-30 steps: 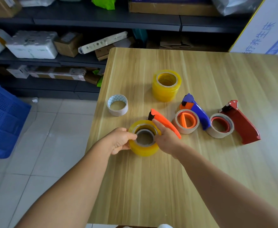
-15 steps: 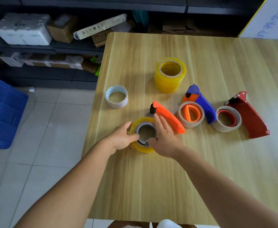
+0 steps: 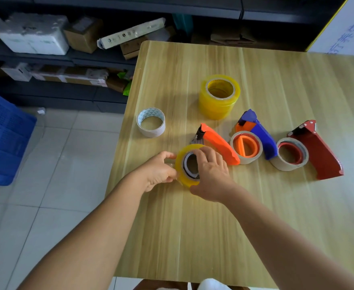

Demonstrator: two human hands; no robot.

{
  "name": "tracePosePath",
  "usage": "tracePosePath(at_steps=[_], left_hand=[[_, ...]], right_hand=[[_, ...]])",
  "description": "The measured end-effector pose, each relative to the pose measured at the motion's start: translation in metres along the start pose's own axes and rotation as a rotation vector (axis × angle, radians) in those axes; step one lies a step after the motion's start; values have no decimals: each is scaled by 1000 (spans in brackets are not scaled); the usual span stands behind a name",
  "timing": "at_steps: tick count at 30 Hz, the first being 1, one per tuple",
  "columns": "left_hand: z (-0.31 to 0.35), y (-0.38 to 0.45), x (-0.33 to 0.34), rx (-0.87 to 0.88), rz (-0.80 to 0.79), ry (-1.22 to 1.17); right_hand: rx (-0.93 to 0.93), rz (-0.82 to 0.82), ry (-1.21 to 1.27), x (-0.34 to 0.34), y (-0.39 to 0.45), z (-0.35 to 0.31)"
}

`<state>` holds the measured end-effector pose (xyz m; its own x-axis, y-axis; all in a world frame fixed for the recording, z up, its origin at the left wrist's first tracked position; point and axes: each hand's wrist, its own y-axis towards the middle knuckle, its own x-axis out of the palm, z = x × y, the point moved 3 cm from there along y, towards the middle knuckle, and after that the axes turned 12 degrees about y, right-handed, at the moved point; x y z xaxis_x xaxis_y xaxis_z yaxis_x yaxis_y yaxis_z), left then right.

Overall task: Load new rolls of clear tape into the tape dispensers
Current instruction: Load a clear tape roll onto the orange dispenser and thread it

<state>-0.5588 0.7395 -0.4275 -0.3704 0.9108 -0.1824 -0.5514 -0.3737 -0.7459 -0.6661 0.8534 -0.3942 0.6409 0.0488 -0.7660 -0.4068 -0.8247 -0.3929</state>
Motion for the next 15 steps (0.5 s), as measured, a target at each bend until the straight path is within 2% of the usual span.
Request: tracePosePath(at_steps=[5,15], left_hand=[[1,-4,10,11,74,32],[4,-12,13,-45,-4,130]], right_hand=[[-25,102,-192,7,-5,1],[15,-55,-83,-6,-4,19]])
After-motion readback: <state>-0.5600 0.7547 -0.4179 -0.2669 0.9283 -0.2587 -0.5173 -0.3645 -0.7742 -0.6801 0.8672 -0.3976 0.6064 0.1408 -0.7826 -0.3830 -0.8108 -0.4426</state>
